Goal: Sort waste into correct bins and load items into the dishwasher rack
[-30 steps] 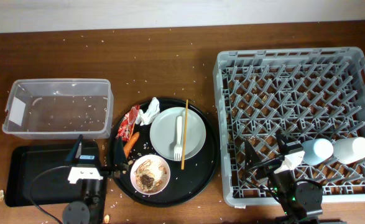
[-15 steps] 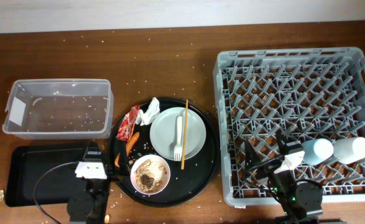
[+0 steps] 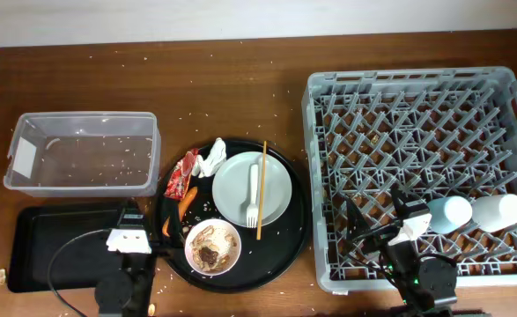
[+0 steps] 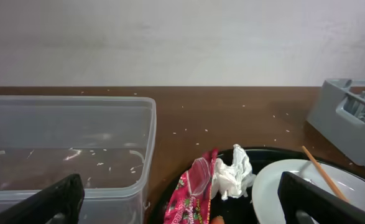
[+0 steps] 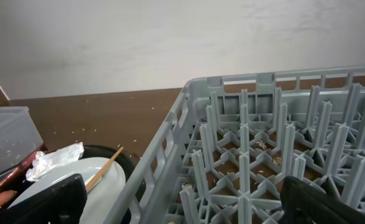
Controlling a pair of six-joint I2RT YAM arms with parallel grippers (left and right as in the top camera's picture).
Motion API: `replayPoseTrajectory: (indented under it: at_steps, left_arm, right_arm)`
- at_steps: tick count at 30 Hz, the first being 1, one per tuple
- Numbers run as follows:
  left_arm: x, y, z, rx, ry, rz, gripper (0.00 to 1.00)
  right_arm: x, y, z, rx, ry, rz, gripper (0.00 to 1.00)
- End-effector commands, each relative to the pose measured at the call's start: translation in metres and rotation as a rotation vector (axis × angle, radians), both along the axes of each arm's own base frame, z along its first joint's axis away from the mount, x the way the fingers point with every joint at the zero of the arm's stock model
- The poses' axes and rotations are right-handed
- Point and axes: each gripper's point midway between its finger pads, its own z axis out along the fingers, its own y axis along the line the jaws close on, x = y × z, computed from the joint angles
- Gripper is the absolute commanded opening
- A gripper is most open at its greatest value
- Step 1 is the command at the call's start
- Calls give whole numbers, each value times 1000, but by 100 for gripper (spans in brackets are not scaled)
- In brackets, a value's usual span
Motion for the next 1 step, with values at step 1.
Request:
replayPoseTrajectory:
  at_steps: [1]
  left_arm:
    - [0,1,-2,15,2,1,99]
  right_arm:
    - [0,-2,-3,4,4,-11,99]
